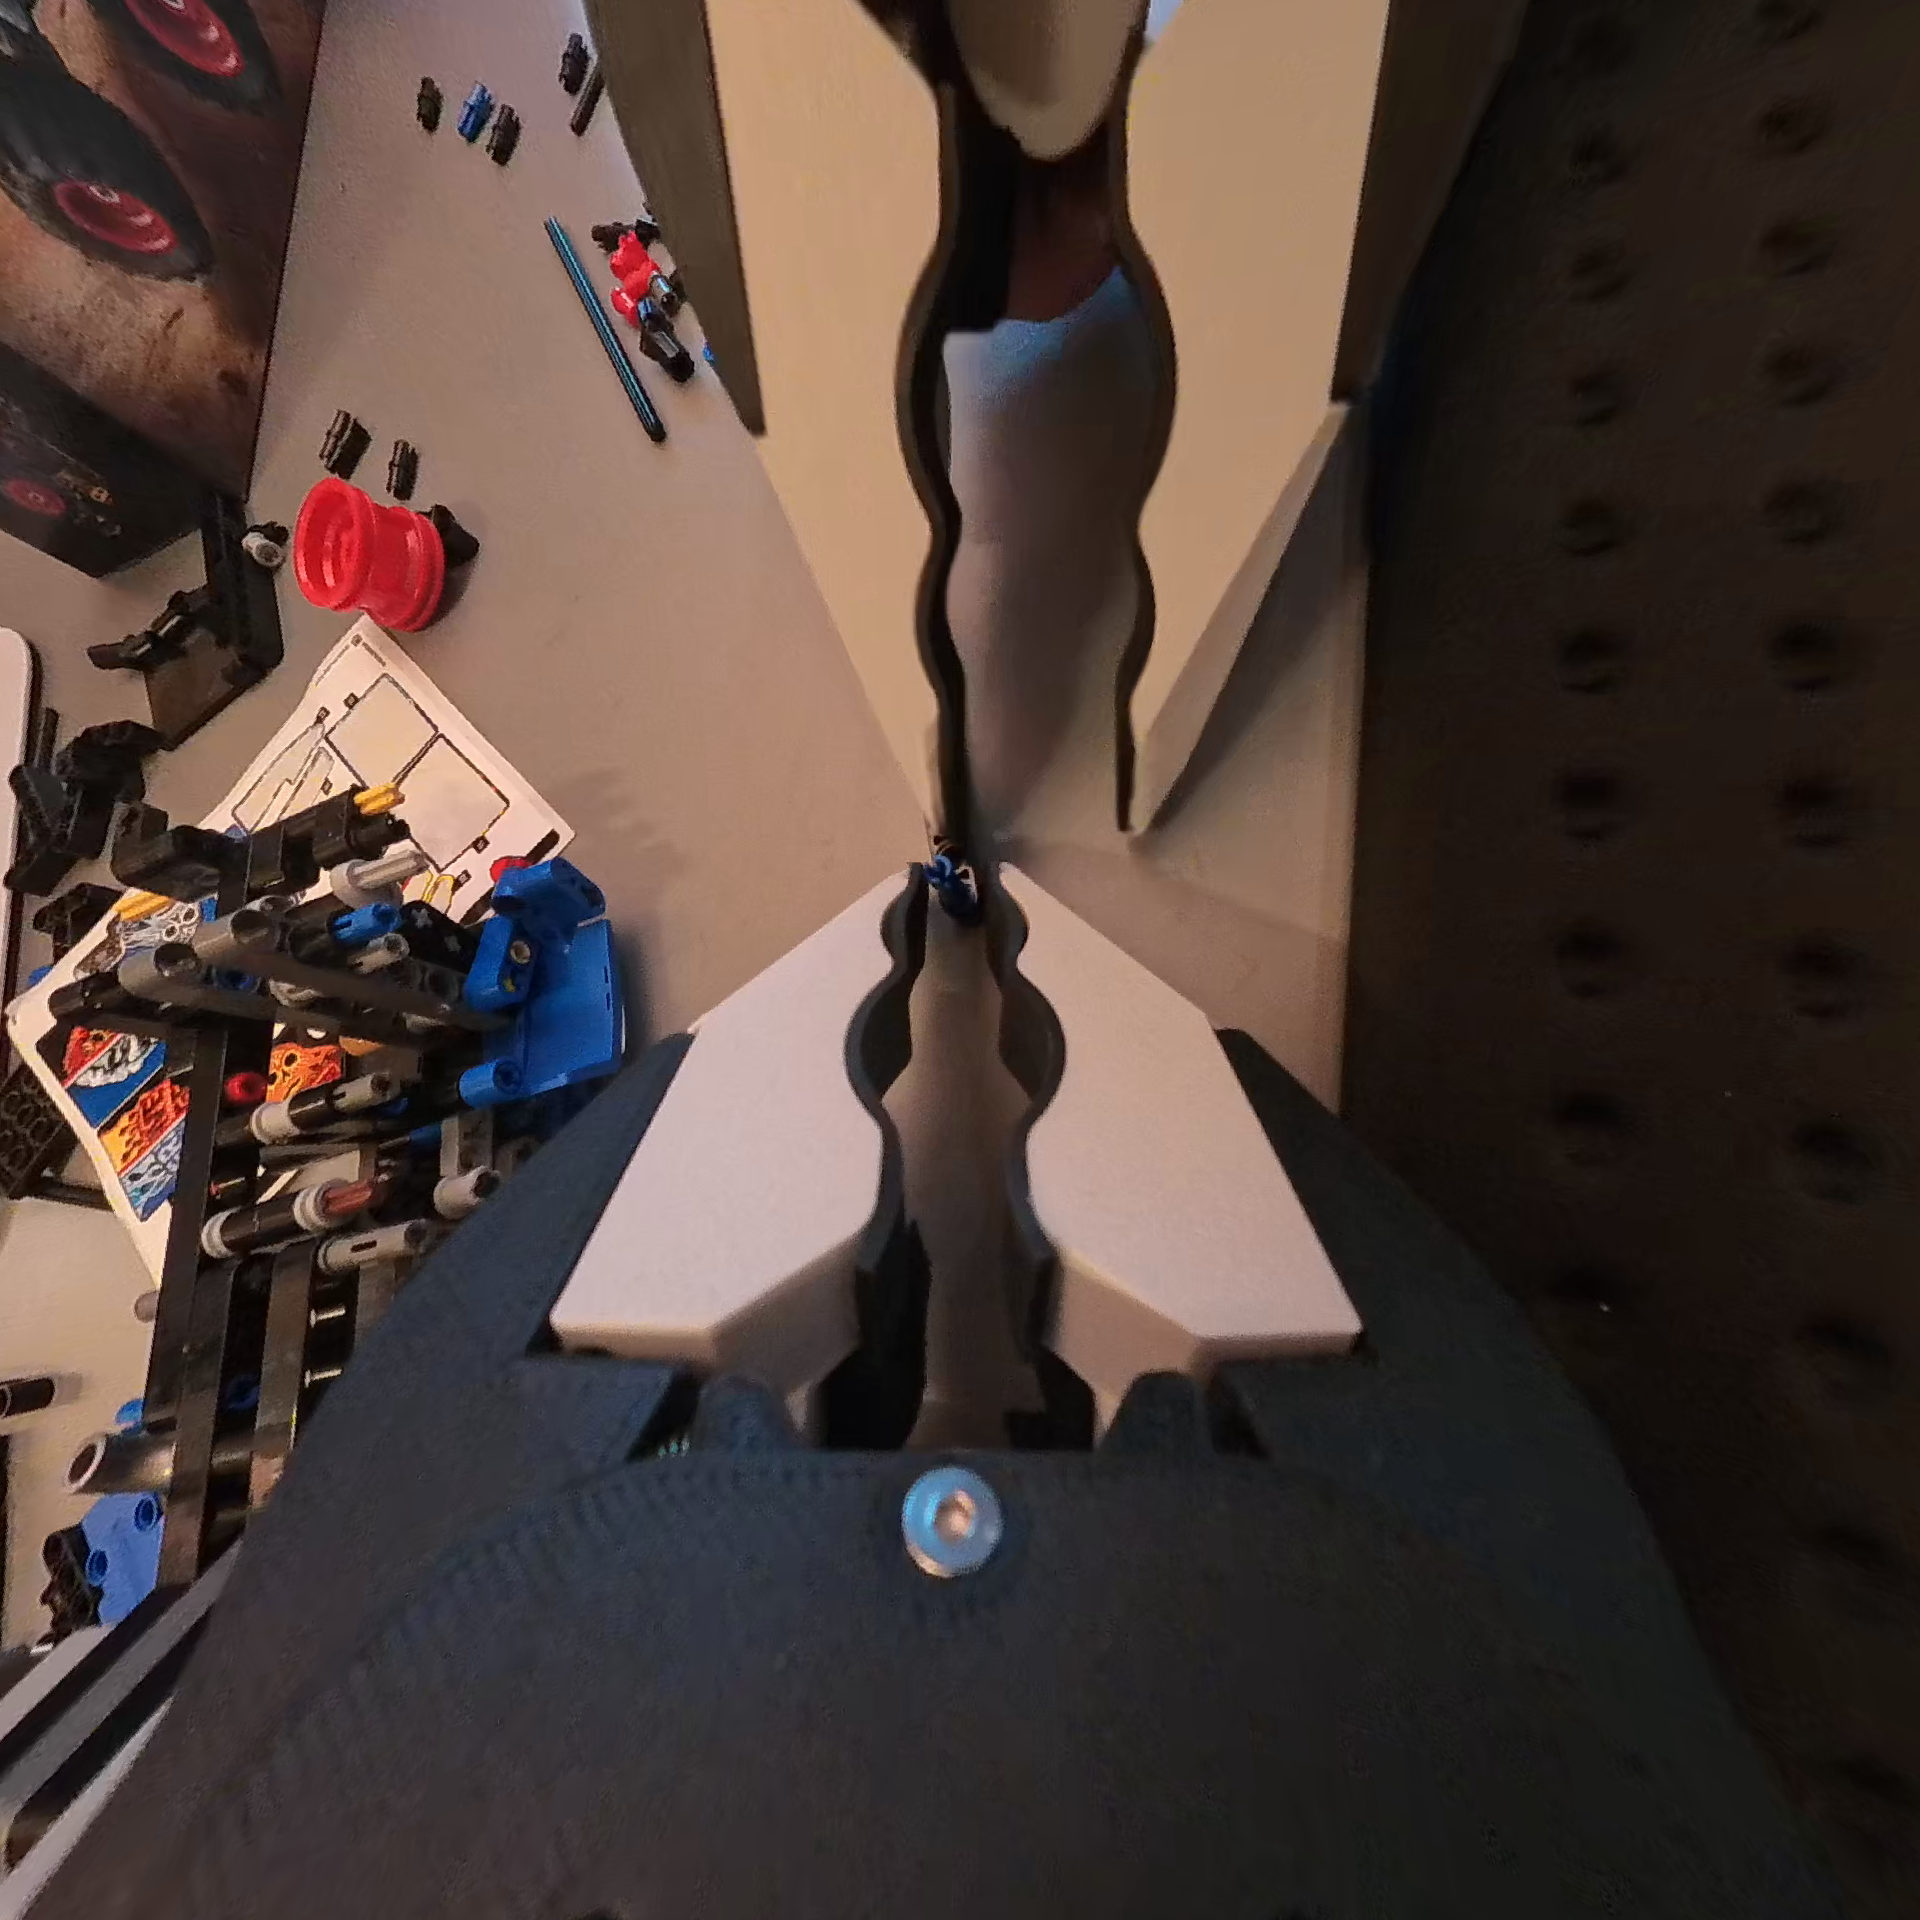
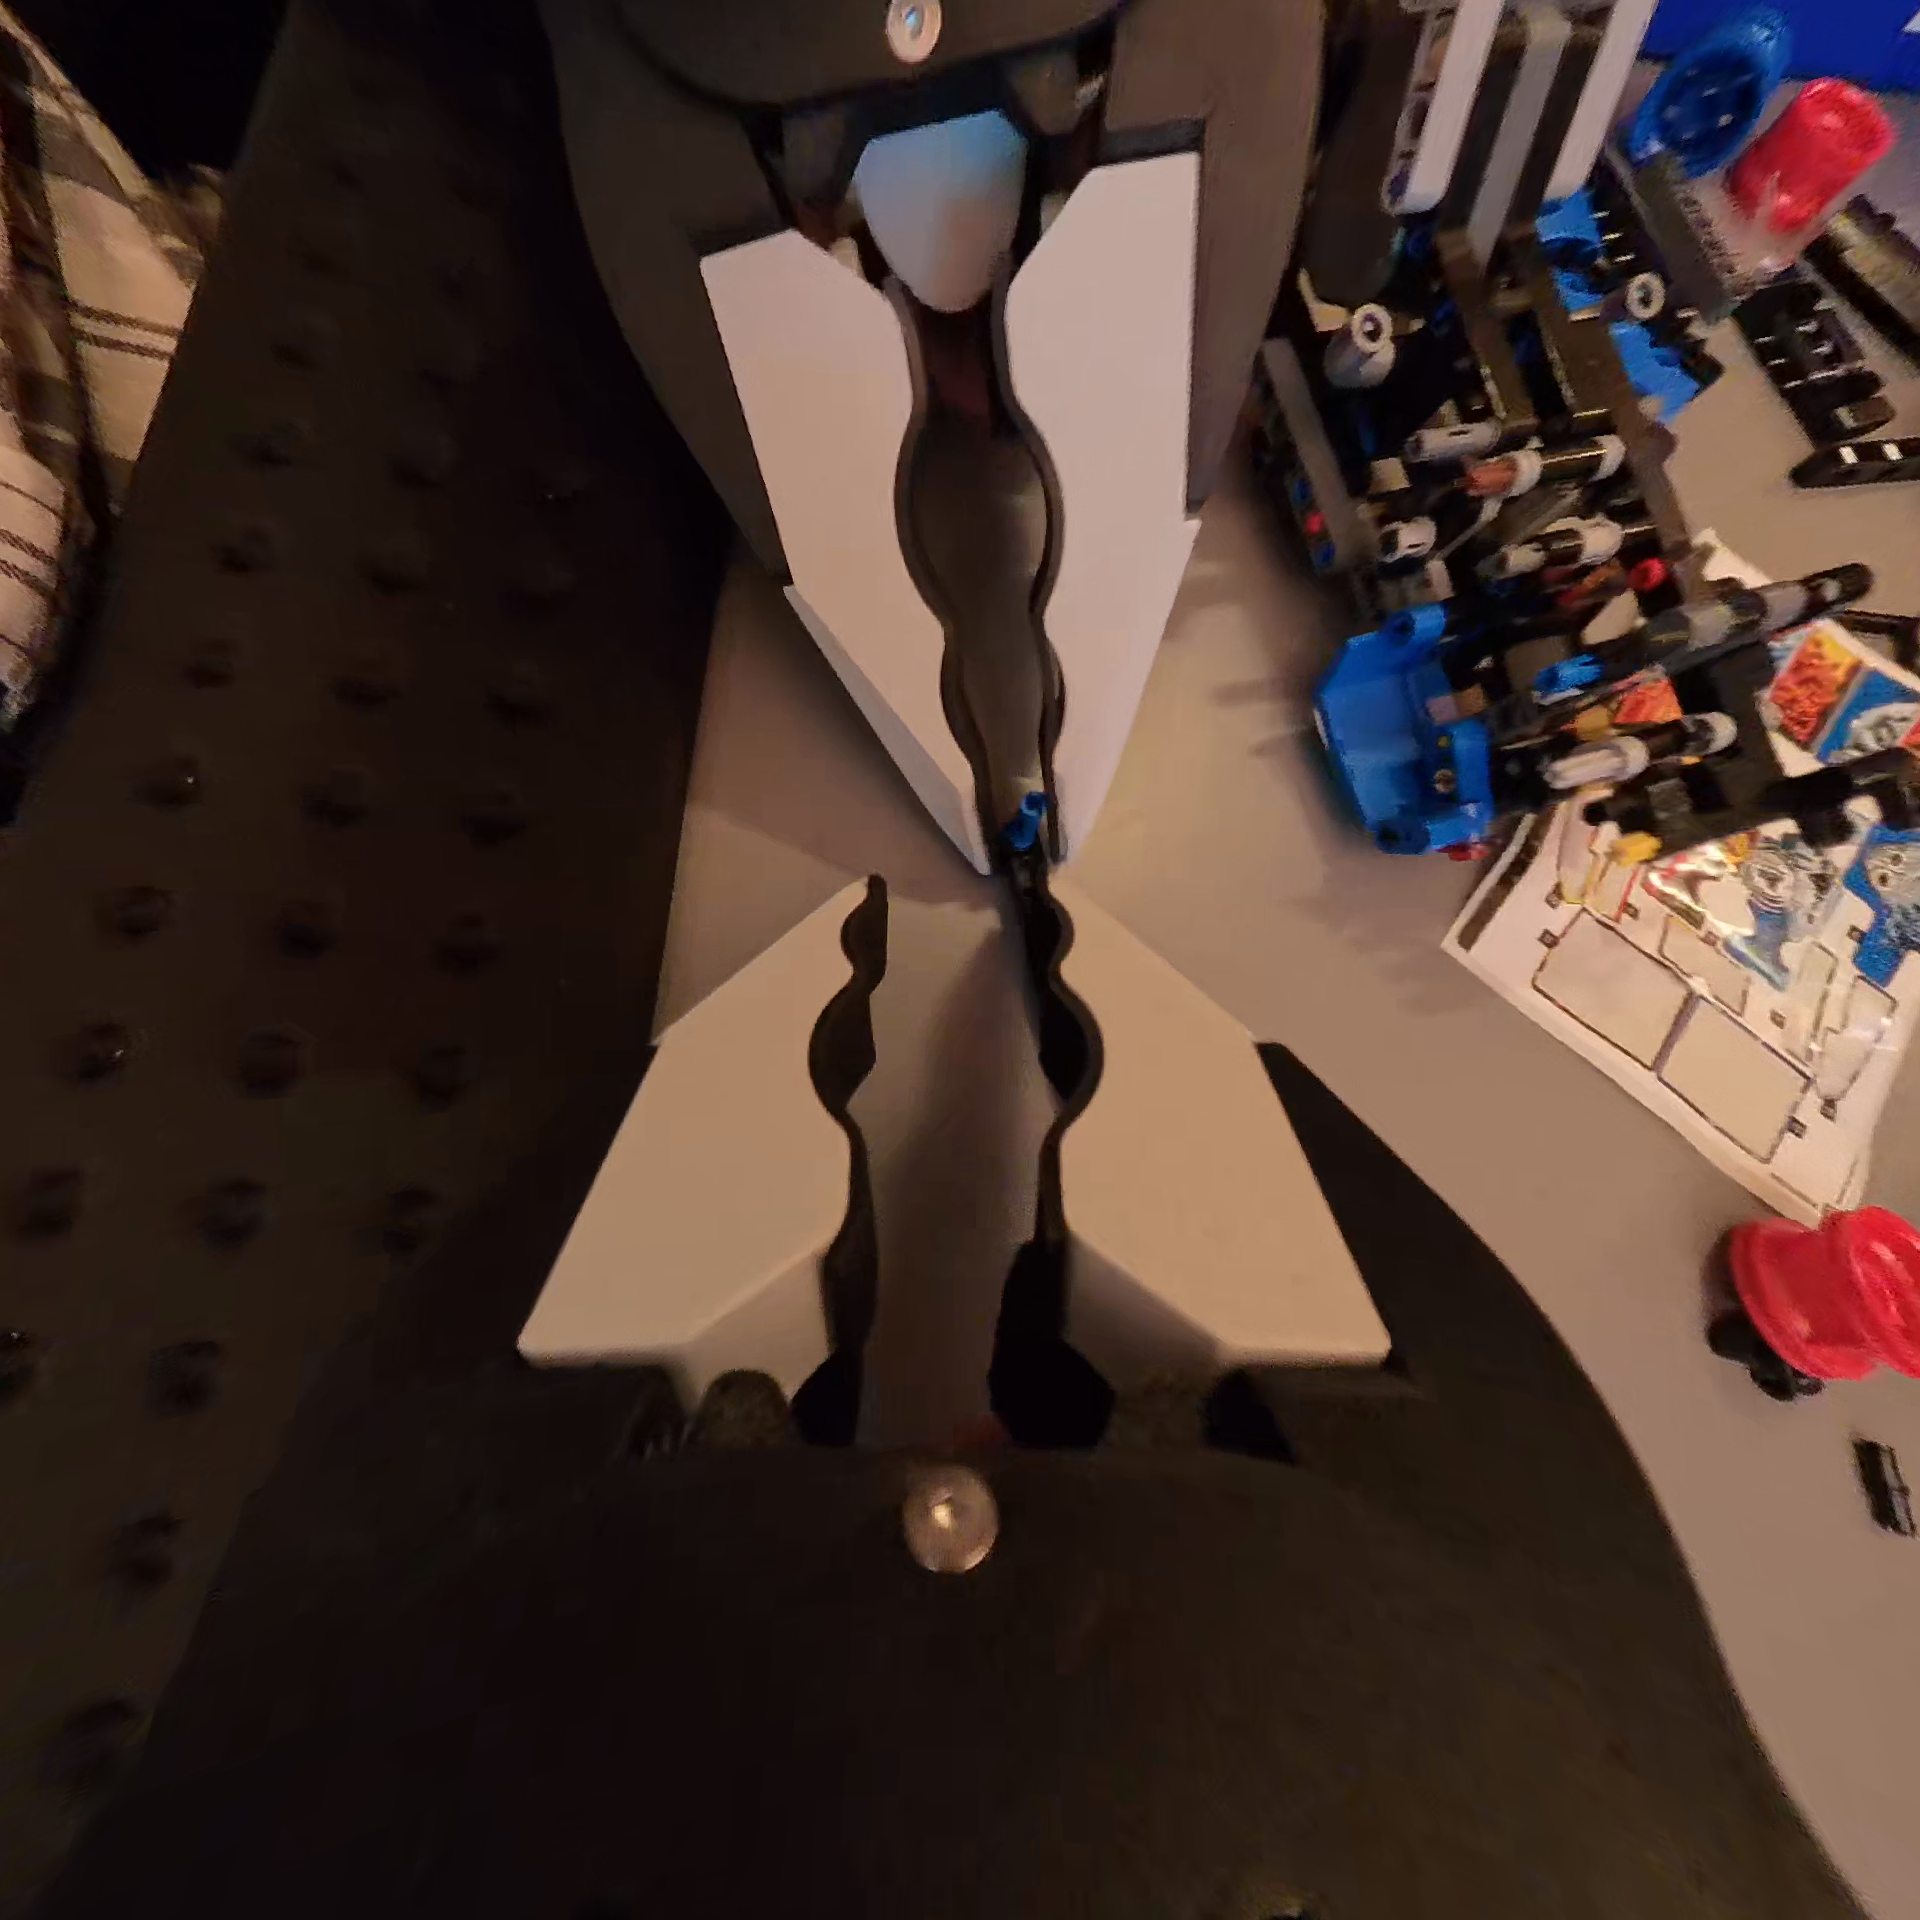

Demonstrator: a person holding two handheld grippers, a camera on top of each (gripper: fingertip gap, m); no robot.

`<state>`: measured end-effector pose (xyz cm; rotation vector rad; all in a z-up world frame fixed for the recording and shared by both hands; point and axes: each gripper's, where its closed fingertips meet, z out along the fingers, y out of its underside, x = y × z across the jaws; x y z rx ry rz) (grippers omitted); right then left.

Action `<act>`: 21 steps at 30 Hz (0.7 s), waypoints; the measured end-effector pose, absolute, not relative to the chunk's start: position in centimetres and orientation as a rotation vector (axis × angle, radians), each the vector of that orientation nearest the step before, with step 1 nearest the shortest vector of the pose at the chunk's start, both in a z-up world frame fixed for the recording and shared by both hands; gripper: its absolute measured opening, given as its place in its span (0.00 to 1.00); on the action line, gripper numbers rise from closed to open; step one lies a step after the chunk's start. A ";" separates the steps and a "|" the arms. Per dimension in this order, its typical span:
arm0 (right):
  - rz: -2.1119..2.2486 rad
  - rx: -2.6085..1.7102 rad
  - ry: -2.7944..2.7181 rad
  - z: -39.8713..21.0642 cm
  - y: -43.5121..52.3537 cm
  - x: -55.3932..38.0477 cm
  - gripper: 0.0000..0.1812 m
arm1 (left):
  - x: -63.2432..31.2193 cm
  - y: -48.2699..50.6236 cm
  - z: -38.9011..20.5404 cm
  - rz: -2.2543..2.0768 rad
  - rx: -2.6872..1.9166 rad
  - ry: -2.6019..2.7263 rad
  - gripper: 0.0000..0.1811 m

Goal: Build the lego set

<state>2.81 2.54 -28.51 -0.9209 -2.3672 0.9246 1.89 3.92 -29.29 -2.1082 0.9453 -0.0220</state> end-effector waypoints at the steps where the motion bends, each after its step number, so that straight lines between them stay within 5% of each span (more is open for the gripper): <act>1: 0.940 -0.931 -2.353 -28.2 2.7 2.8 0.13 | 1.9 3.9 -29.3 -0.022 -2.108 0.945 0.05; 21: 0.946 -1.026 -2.343 -28.3 4.2 3.3 0.14 | 1.8 4.0 -29.4 -0.029 -2.110 0.940 0.04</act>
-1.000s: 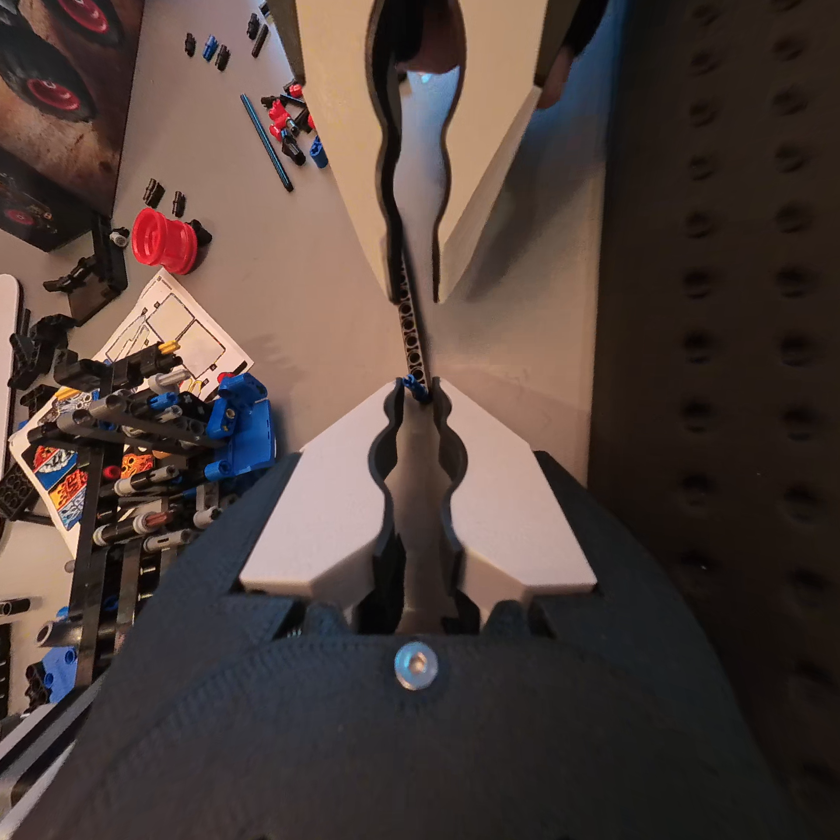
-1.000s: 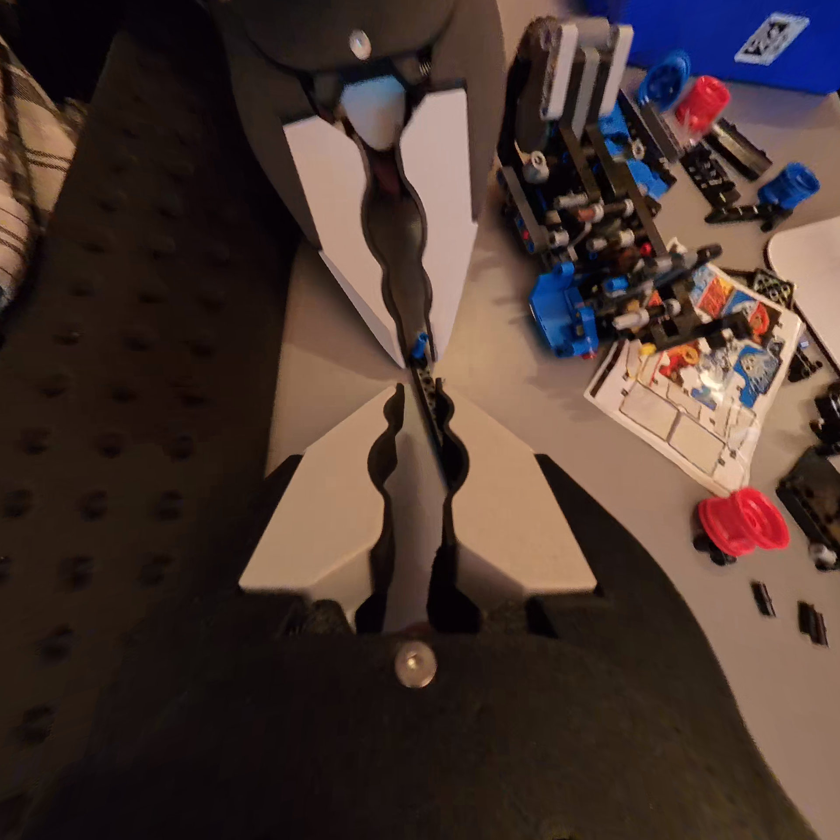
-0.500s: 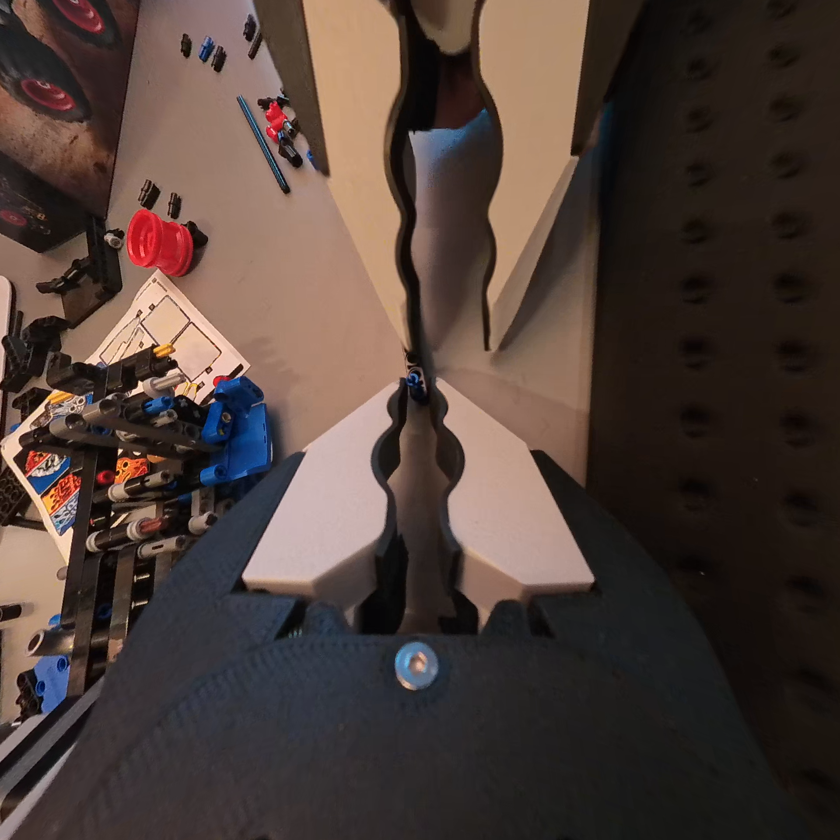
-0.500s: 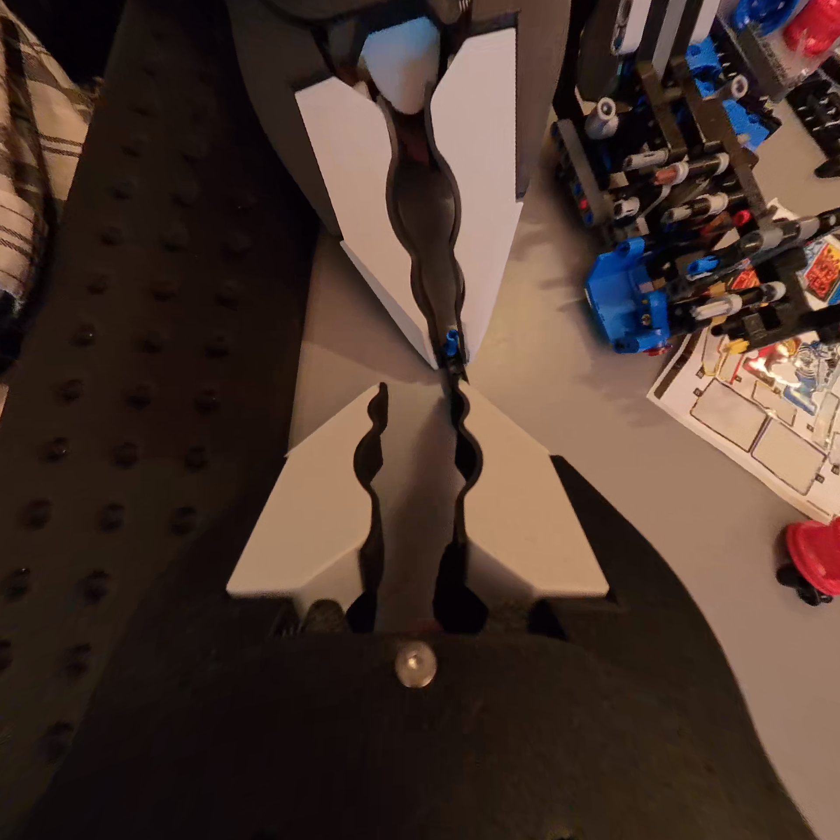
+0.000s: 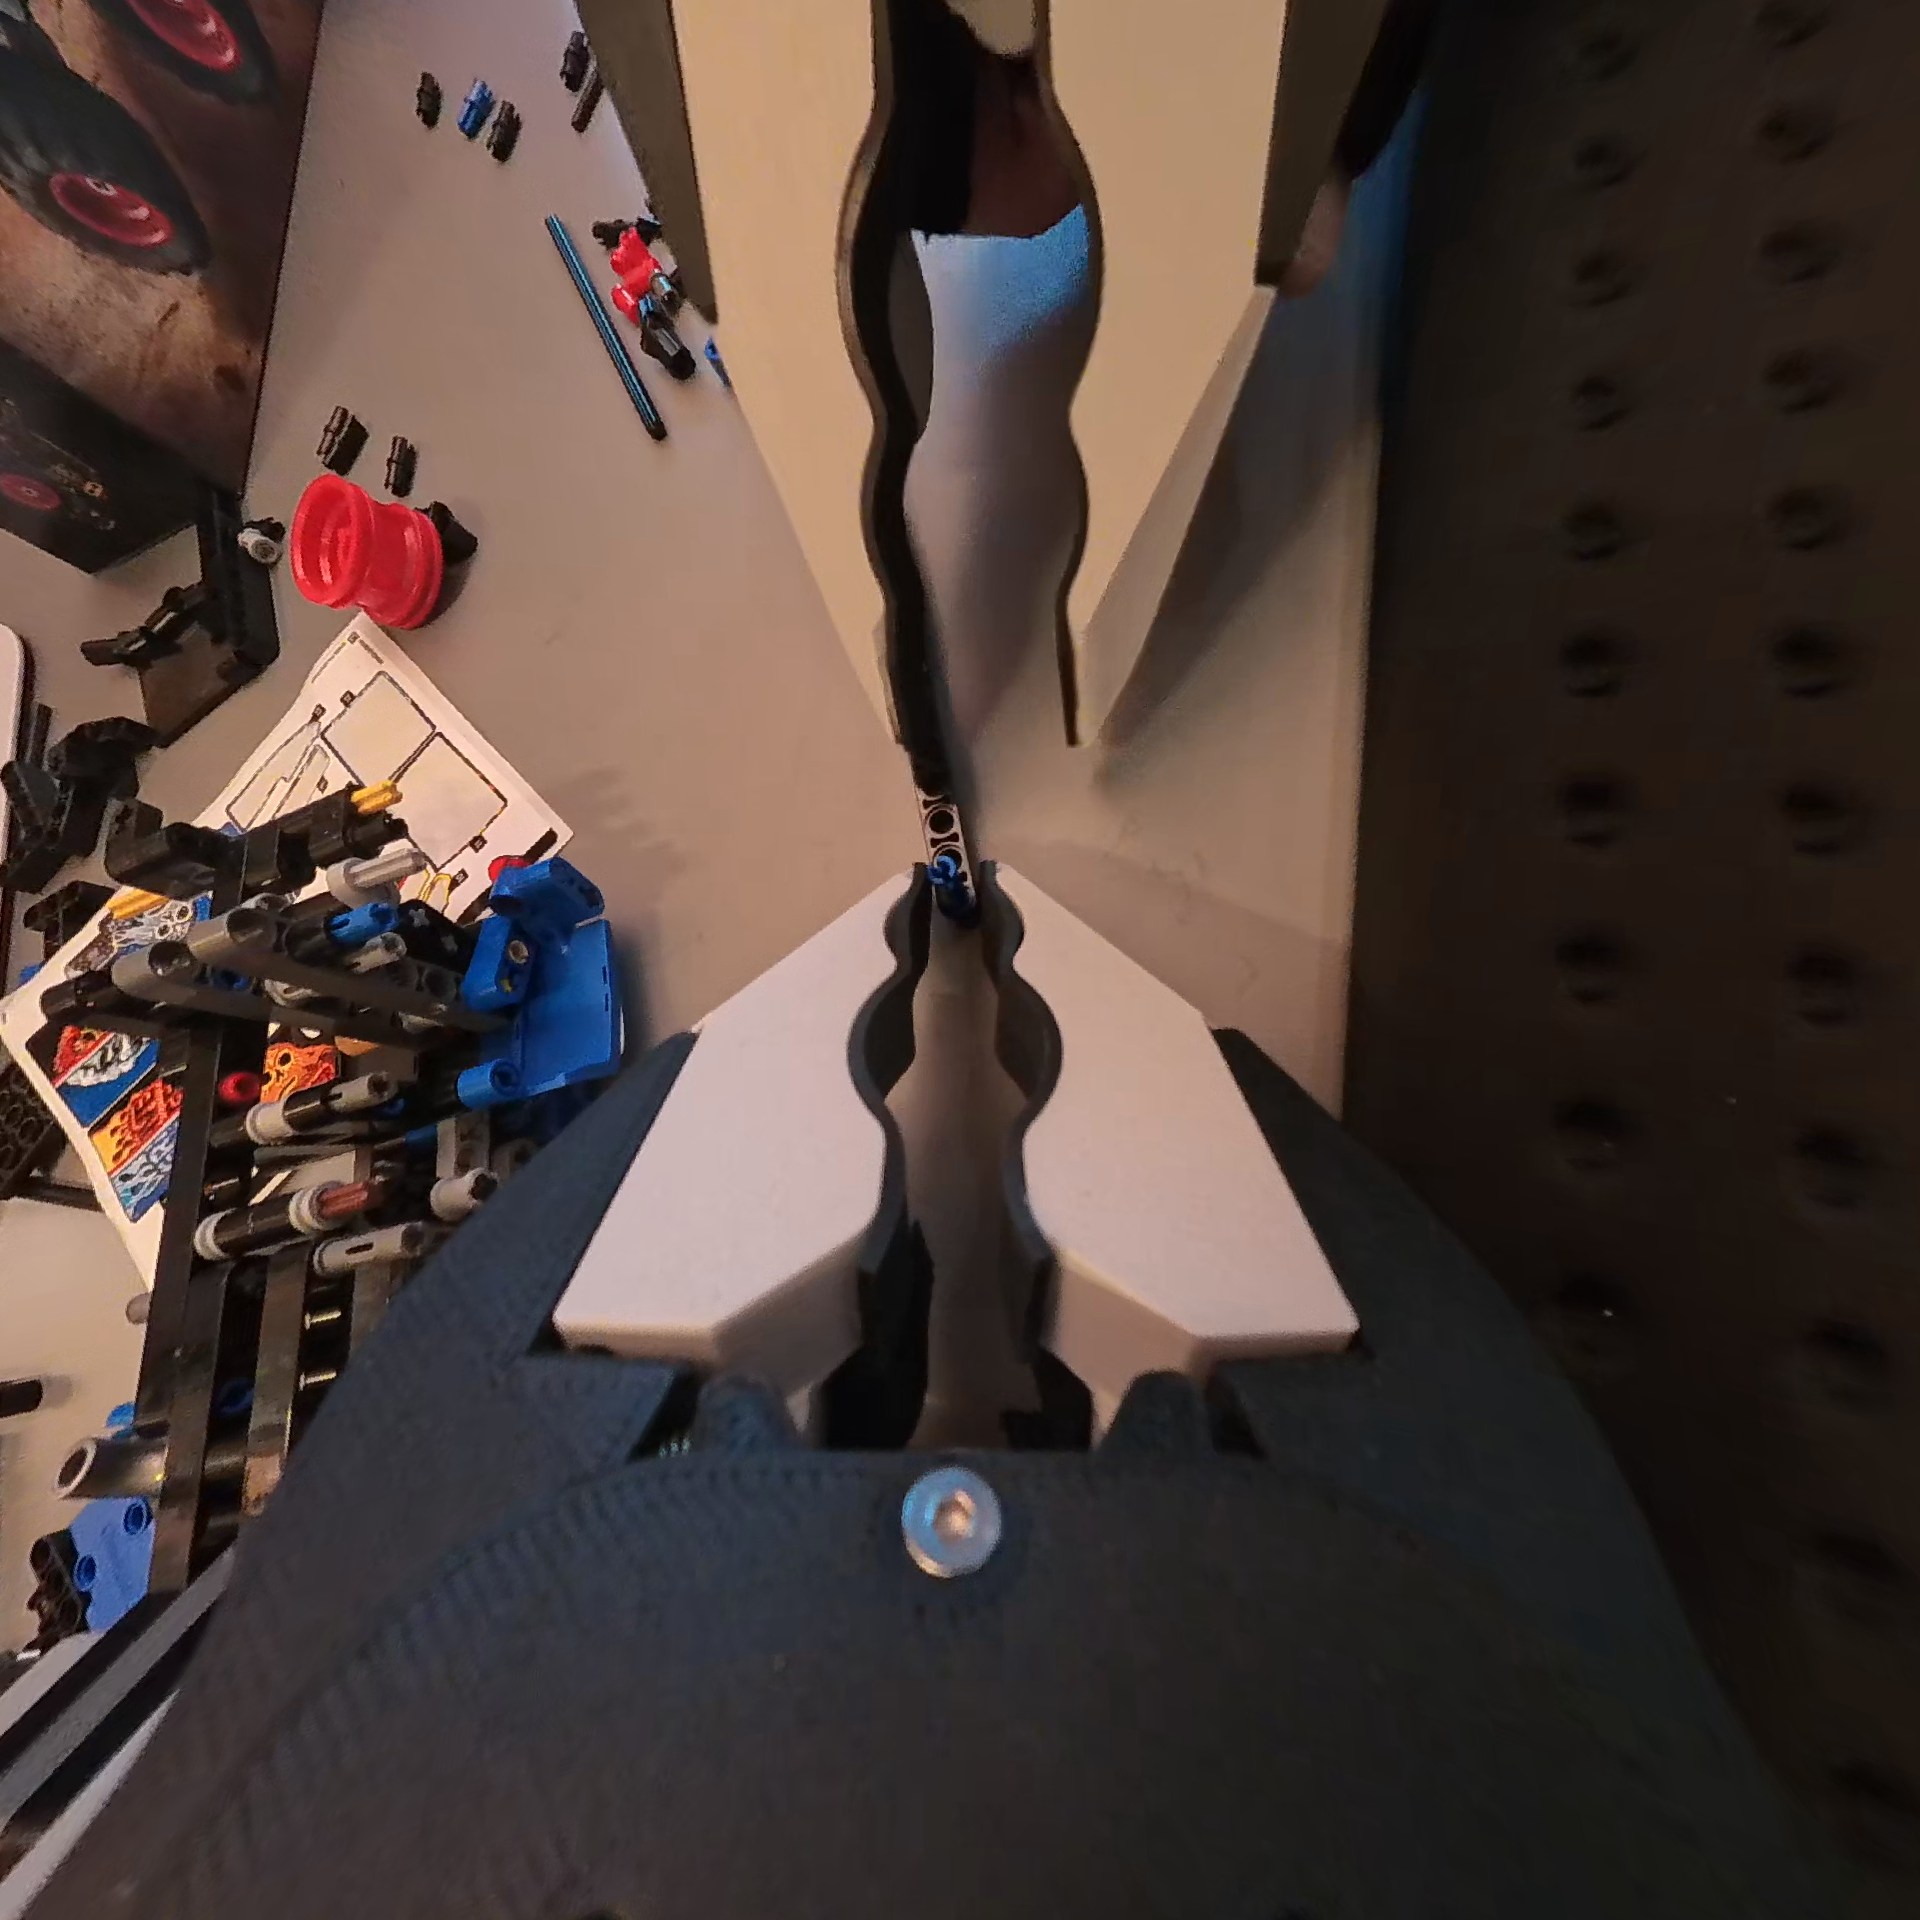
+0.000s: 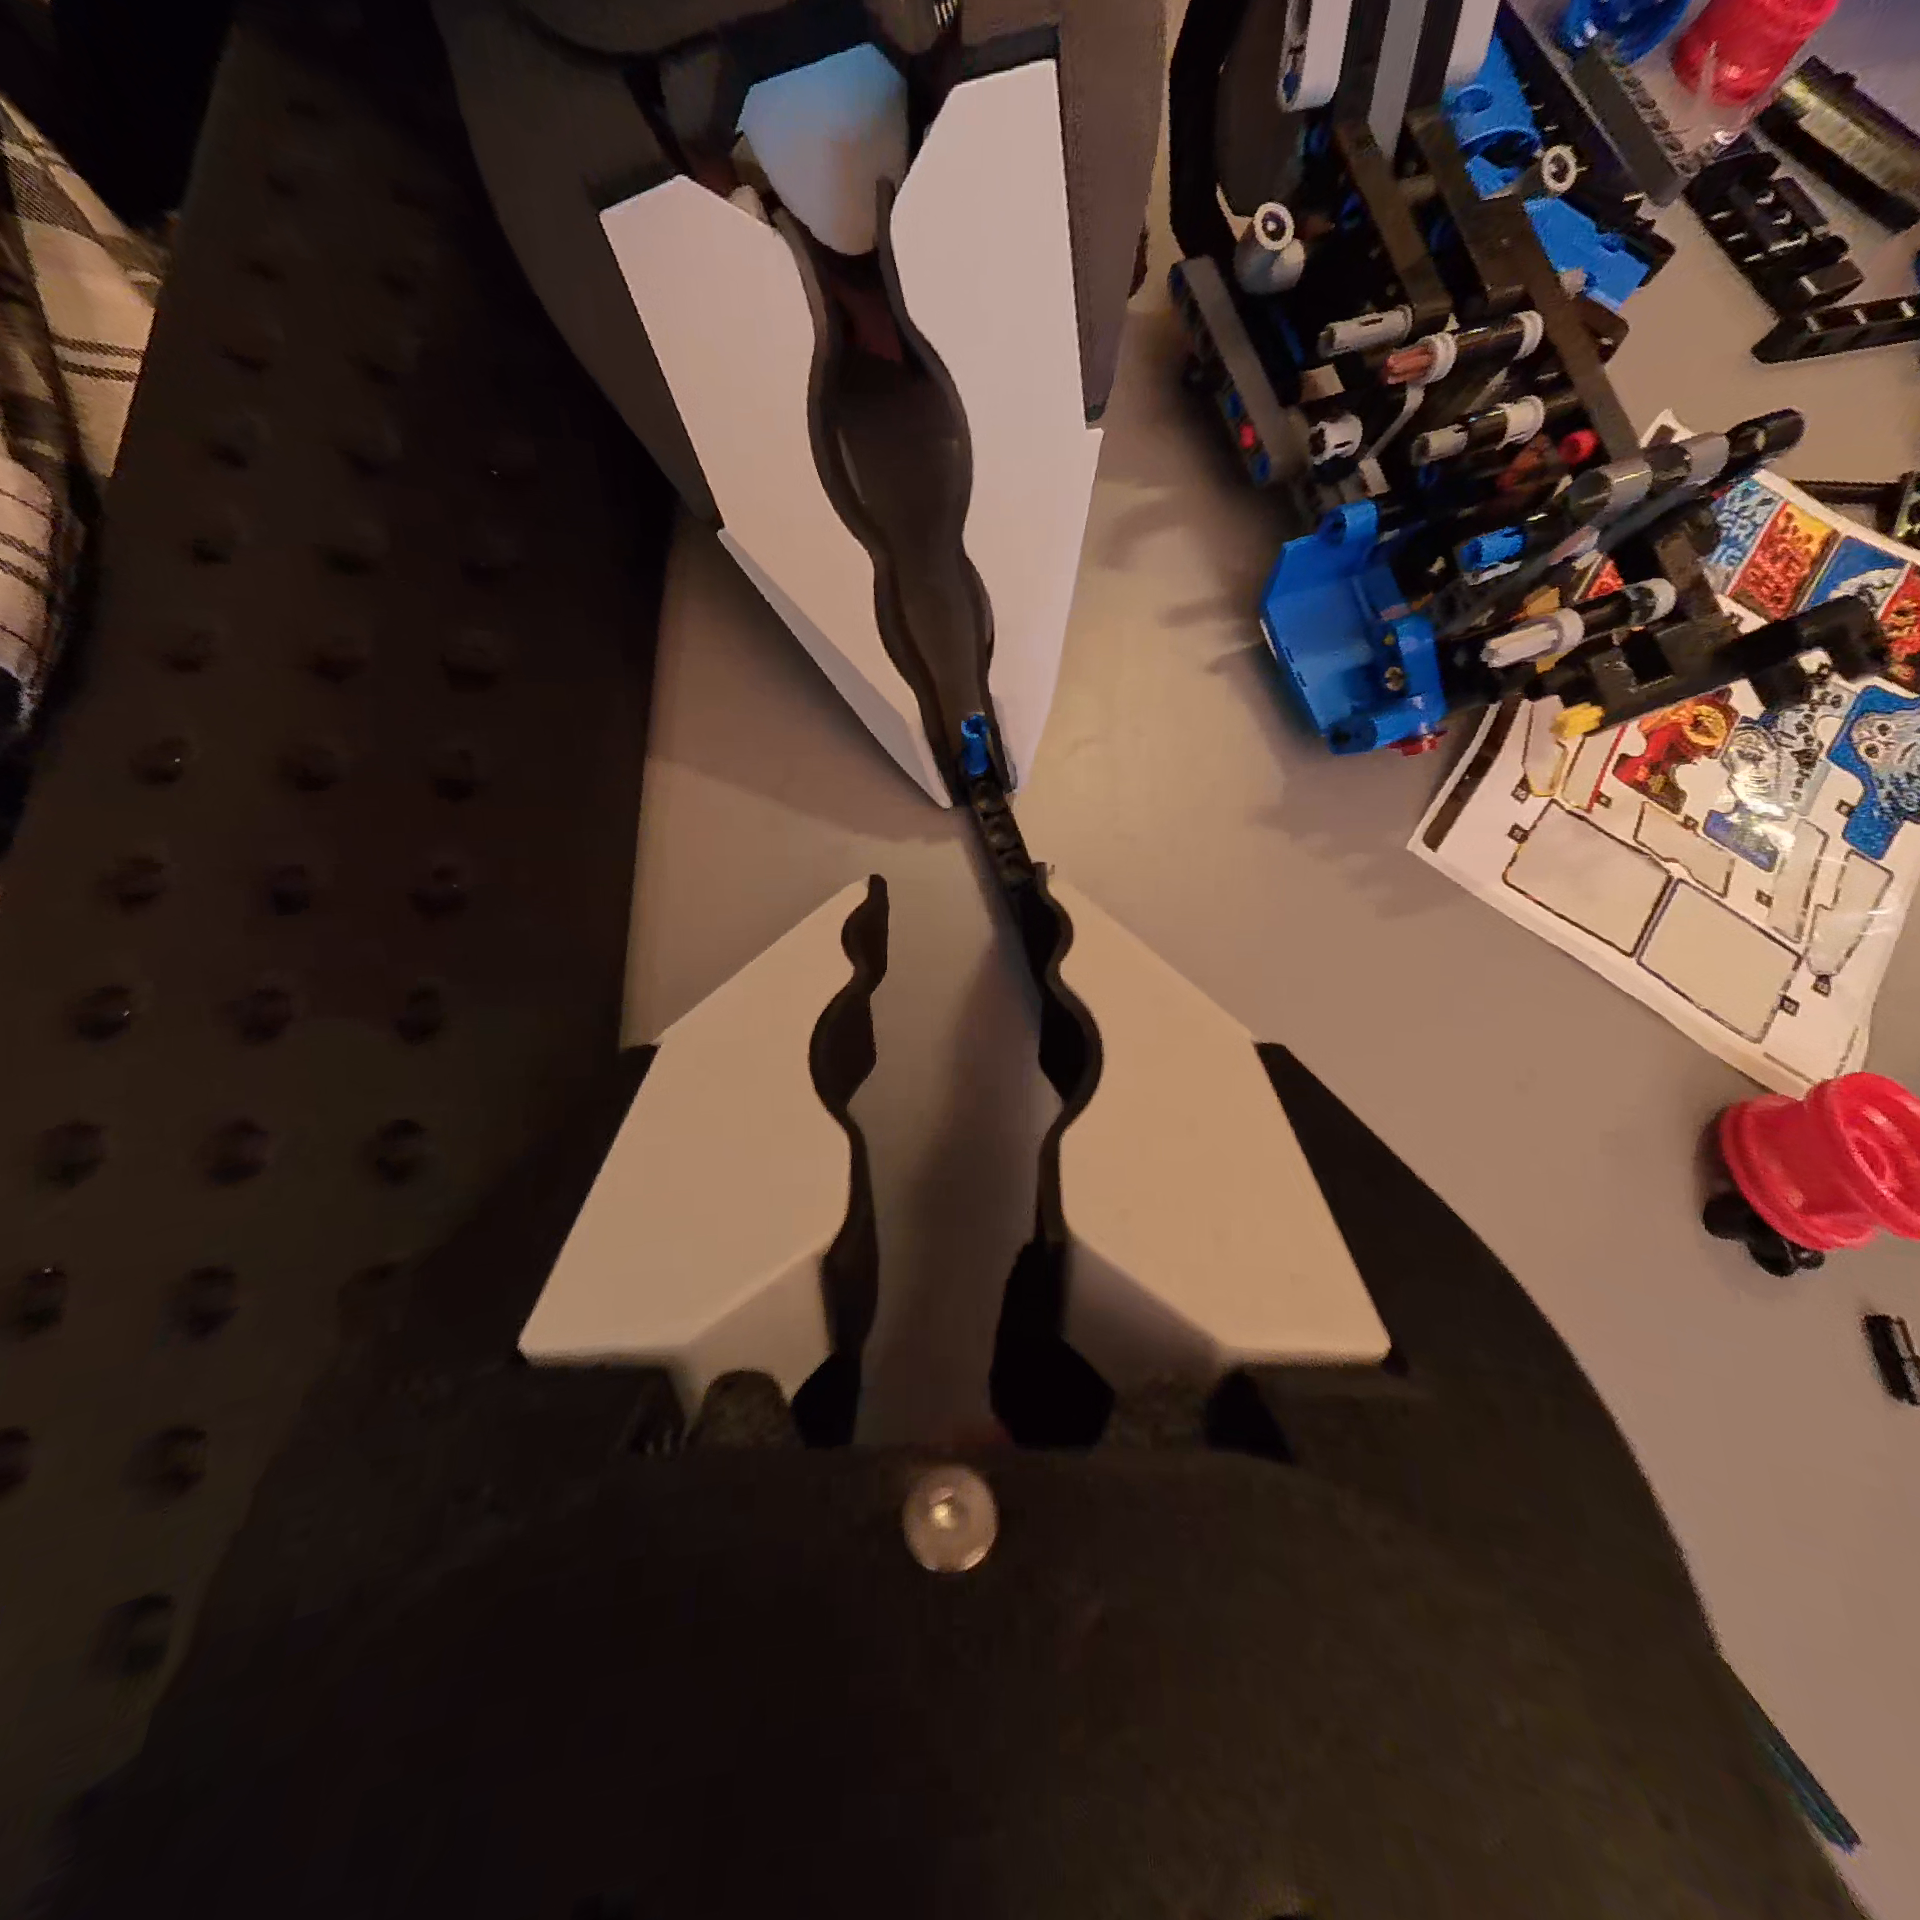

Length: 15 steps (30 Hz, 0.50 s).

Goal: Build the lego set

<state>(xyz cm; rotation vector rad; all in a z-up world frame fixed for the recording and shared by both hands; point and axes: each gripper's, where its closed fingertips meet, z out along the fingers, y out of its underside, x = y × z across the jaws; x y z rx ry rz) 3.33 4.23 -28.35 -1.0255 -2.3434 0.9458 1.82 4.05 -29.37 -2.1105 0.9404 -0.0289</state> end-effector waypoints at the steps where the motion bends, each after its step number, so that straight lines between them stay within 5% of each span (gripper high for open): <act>1: 0.945 -1.027 -2.343 -28.4 4.3 3.4 0.14 | 1.8 4.0 -29.4 -0.030 -2.111 0.939 0.04; 15: 0.882 -1.056 -2.361 -29.0 5.1 3.7 0.14 | 1.8 4.2 -29.4 -0.039 -2.113 0.932 0.04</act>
